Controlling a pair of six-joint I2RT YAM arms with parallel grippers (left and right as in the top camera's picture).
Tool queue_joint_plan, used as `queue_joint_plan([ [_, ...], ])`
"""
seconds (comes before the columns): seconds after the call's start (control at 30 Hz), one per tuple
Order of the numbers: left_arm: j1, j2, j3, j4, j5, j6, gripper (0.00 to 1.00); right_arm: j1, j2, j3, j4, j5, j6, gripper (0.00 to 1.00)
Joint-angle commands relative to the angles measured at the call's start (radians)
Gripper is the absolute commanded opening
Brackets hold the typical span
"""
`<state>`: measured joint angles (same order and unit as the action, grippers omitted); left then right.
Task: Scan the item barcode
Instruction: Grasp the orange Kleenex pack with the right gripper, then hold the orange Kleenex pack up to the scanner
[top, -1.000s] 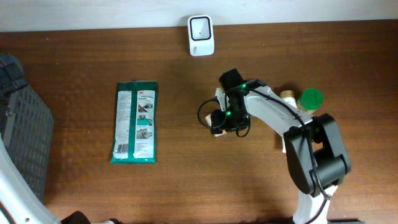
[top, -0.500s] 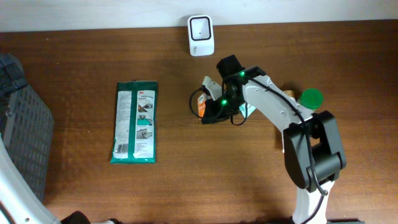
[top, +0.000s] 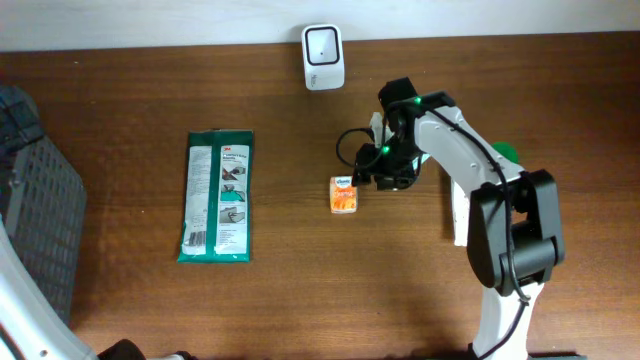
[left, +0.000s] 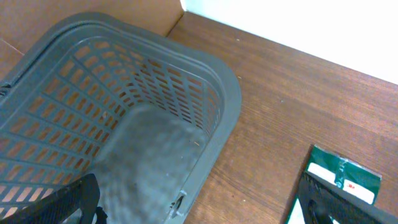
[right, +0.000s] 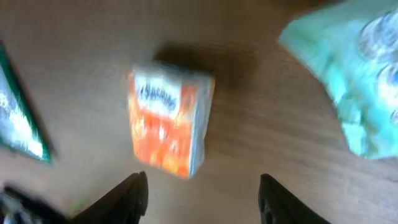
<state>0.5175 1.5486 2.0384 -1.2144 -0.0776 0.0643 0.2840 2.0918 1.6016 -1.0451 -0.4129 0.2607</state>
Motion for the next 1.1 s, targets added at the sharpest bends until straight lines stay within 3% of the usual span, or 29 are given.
queue_joint_plan([
  [0.0,0.002,-0.002,0.002,0.001,0.003,0.013,0.99,0.038,-0.003,-0.077,0.073,0.047,0.161,0.47],
  [0.23,0.002,-0.002,0.002,0.001,0.003,0.013,0.99,0.109,-0.003,-0.21,0.279,0.052,0.272,0.33],
  [0.33,0.002,-0.002,0.002,0.001,0.003,0.013,0.99,0.108,-0.004,-0.249,0.314,0.051,0.27,0.04],
  [0.4,0.002,-0.002,0.002,0.001,0.003,0.013,0.99,0.094,-0.019,-0.224,0.32,-0.038,0.151,0.04],
  [0.63,0.002,-0.002,0.002,0.001,0.003,0.013,0.99,-0.109,-0.191,-0.123,0.148,-0.788,-0.339,0.04],
  [0.8,0.002,-0.002,0.002,0.001,0.003,0.013,0.99,-0.227,-0.324,-0.123,0.139,-1.063,-0.339,0.04],
  [0.9,0.002,-0.002,0.002,0.001,0.003,0.013,0.99,-0.272,-0.486,-0.123,0.127,-1.042,-0.315,0.04],
  [0.93,0.002,-0.002,0.002,0.001,0.003,0.013,0.99,-0.273,-0.538,-0.123,0.126,-0.946,-0.281,0.04],
  [1.07,0.002,-0.002,0.002,0.001,0.003,0.012,0.99,-0.271,-0.589,-0.123,0.071,-0.793,-0.279,0.04],
])
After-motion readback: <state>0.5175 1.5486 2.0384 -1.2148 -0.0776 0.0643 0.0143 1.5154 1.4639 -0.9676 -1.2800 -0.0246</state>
